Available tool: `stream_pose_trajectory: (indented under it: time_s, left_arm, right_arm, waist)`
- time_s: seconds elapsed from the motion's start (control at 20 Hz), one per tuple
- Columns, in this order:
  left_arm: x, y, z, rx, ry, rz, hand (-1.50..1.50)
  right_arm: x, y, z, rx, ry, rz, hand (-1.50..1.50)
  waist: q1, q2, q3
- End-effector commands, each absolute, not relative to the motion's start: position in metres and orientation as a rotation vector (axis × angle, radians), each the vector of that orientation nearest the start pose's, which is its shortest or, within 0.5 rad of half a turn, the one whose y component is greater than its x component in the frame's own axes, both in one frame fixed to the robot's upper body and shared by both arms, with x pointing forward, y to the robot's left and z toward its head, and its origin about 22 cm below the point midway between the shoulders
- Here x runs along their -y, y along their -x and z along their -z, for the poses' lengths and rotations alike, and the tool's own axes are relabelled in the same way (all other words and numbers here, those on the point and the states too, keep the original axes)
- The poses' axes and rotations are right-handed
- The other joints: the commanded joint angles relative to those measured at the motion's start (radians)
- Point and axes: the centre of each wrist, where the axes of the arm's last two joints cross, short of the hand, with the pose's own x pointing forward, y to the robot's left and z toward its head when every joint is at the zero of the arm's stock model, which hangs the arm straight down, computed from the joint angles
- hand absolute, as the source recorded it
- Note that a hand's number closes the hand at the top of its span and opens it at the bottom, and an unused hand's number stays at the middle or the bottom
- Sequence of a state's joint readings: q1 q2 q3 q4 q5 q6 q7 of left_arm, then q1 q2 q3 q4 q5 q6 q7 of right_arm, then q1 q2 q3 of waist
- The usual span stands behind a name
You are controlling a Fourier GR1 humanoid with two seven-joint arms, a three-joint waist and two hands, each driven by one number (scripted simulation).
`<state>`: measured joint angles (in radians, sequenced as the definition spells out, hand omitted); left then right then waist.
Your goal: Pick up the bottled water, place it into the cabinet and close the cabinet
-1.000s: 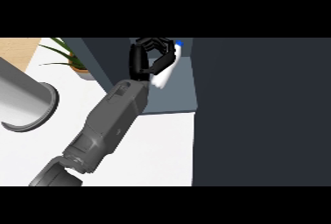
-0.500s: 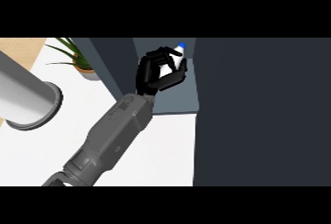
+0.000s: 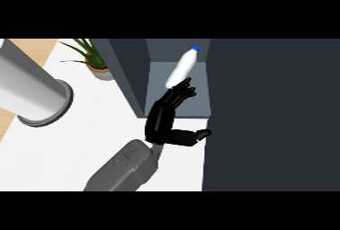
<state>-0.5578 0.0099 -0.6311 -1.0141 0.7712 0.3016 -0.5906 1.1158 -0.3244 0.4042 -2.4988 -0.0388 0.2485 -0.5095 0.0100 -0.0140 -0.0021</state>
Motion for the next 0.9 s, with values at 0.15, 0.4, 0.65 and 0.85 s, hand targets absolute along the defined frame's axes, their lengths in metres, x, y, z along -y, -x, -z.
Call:
stream_pose_trajectory:
  time_s: [0.15,0.4,0.65,0.85]
  left_arm:
    - [-0.102,-0.232,0.026,1.754,0.496,-0.153,-1.50]
    - [-0.136,-0.184,0.030,1.760,0.476,-0.197,-1.50]
    - [-0.174,-0.164,0.030,1.774,0.498,-0.160,-1.50]
    - [-0.210,-0.144,0.025,1.807,0.481,-0.127,-1.50]
  right_arm:
    - [0.226,-0.009,-0.144,1.935,-0.267,-0.236,-1.50]
    - [0.226,-0.010,-0.144,1.874,-0.374,-0.398,1.50]
    - [0.228,-0.022,-0.141,1.840,-0.521,-0.717,1.50]
    - [0.225,-0.028,-0.151,1.849,-0.546,-0.821,1.50]
  waist:
    - [0.020,-0.007,0.000]
    - [0.021,-0.004,-0.001]
    - [0.035,-0.010,-0.003]
    - [0.055,-0.009,-0.005]
